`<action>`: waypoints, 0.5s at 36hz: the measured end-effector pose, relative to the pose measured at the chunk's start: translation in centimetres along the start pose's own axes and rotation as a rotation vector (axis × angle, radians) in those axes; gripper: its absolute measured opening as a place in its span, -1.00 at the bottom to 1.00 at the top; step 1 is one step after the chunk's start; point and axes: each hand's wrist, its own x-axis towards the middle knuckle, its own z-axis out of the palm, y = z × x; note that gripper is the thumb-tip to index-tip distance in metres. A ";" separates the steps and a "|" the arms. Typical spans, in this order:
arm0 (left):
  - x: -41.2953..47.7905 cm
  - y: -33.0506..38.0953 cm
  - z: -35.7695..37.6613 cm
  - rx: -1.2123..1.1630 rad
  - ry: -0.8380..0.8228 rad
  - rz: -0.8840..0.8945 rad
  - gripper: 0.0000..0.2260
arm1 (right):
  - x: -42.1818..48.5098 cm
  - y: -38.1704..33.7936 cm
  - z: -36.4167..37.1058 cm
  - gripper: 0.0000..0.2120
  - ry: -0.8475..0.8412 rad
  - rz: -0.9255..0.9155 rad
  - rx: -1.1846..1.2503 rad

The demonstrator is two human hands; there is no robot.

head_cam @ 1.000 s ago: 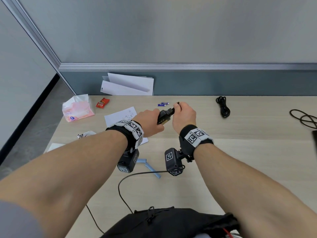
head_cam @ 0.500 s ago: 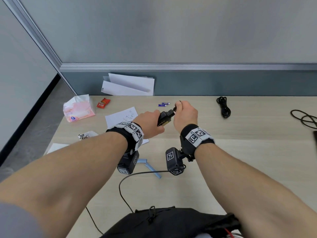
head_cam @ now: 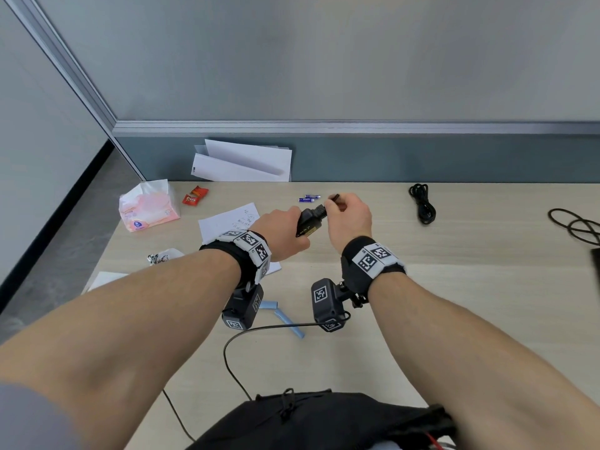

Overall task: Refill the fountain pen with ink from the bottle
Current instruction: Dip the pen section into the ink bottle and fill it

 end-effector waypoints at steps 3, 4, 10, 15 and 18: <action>0.0 -0.1 -0.1 -0.004 0.001 -0.004 -0.74 | 0.0 -0.1 0.1 -0.92 0.000 0.010 0.015; 0.0 0.0 -0.1 -0.003 0.001 -0.004 -0.74 | 0.0 -0.1 0.1 -0.92 0.003 0.007 0.017; 0.1 0.2 -0.2 0.000 0.008 -0.001 -0.75 | -0.1 -0.4 0.0 -0.86 0.011 -0.037 -0.032; 0.2 0.4 -0.2 -0.001 0.002 0.009 -0.74 | 0.0 -0.5 -0.1 -0.76 0.013 -0.081 -0.129; 0.2 0.5 -0.1 0.004 0.004 0.010 -0.73 | 0.0 -0.5 -0.2 -0.74 0.015 -0.090 -0.155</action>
